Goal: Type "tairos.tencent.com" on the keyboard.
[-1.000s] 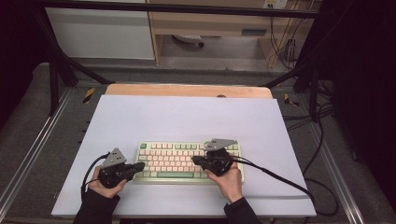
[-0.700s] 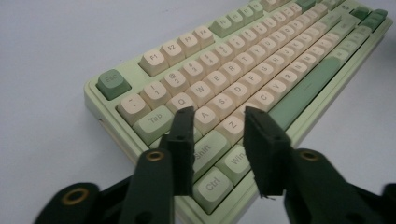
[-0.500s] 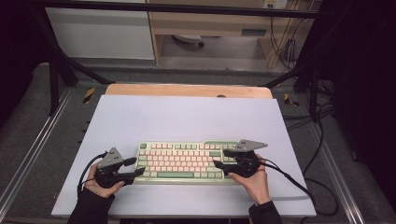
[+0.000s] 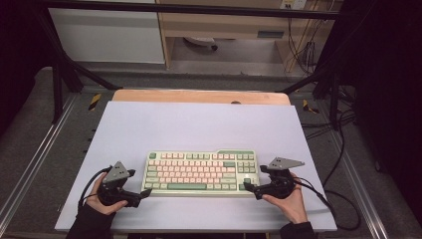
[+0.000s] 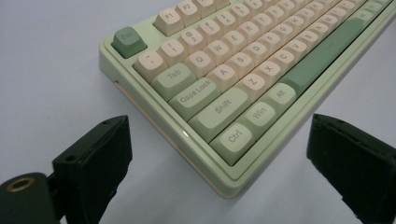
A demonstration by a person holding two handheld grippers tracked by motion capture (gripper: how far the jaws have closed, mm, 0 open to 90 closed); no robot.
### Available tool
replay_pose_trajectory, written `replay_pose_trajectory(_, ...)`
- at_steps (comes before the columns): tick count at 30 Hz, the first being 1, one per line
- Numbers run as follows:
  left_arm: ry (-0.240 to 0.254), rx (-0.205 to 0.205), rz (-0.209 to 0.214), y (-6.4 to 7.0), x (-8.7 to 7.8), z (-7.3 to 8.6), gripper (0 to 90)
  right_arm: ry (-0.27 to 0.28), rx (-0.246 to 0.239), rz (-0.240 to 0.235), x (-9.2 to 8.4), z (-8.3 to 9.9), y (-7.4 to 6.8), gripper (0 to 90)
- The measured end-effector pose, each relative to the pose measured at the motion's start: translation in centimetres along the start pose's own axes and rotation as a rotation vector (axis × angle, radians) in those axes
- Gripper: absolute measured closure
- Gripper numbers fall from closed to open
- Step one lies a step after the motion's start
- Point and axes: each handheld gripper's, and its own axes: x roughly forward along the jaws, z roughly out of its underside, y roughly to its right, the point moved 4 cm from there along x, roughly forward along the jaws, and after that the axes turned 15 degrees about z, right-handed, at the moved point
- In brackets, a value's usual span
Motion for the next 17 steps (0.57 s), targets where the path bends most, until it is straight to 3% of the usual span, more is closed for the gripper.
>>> replay_pose_trajectory(7,0.003,-0.009,0.013,-0.2,0.0,0.4,5.4,-0.029,0.015,0.0,-0.4,1.3,0.5,0.6)
replay_pose_trajectory(12,-0.002,-0.009,0.018,-0.3,0.2,0.5,5.5,-0.044,0.035,-0.002,-0.6,2.1,0.8,0.5)
replay_pose_trajectory(17,-0.001,-0.008,0.024,-0.3,0.2,0.6,5.4,-0.035,0.024,-0.001,-0.7,2.2,1.0,0.4)
